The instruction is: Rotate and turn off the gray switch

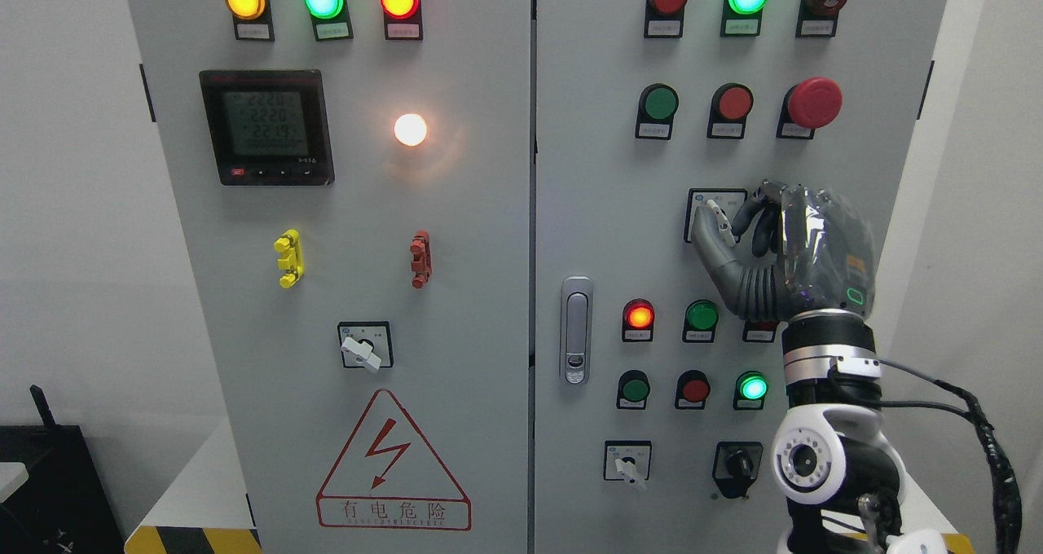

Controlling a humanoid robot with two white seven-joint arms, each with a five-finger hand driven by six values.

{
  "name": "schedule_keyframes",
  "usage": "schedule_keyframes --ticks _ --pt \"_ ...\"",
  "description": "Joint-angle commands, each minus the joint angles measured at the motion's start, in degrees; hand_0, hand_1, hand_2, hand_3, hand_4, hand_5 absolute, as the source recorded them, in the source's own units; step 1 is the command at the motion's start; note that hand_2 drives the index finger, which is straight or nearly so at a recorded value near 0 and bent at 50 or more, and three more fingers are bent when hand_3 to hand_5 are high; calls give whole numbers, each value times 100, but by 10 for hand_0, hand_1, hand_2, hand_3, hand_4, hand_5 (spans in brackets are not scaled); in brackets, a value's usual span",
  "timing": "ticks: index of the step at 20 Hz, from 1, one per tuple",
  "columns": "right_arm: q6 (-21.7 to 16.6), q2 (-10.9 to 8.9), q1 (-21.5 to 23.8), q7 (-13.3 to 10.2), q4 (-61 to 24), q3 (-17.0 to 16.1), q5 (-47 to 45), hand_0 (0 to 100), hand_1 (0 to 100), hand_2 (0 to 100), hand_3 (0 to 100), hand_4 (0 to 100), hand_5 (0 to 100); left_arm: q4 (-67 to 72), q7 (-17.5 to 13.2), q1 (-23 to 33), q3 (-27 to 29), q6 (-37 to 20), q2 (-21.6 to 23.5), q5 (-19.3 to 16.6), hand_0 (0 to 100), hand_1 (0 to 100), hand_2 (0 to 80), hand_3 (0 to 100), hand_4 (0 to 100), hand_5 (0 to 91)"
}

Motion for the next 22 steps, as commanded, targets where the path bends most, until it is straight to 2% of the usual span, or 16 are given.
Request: schedule_keyframes --ticks 1,18,22 --pt "-3 0 -15 -2 20 6 -1 523 418 701 964 937 1000 79 -6 0 -9 4 0 0 120 389 0 0 0 0" --pt "-12 0 -15 -2 11 6 -1 619 367 715 976 942 1000 79 -15 0 -9 4 0 0 120 389 0 0 0 0" --pt "-12 0 -15 -2 11 6 -10 614 363 715 977 943 1000 79 -15 0 -9 4 0 0 120 389 0 0 0 0"
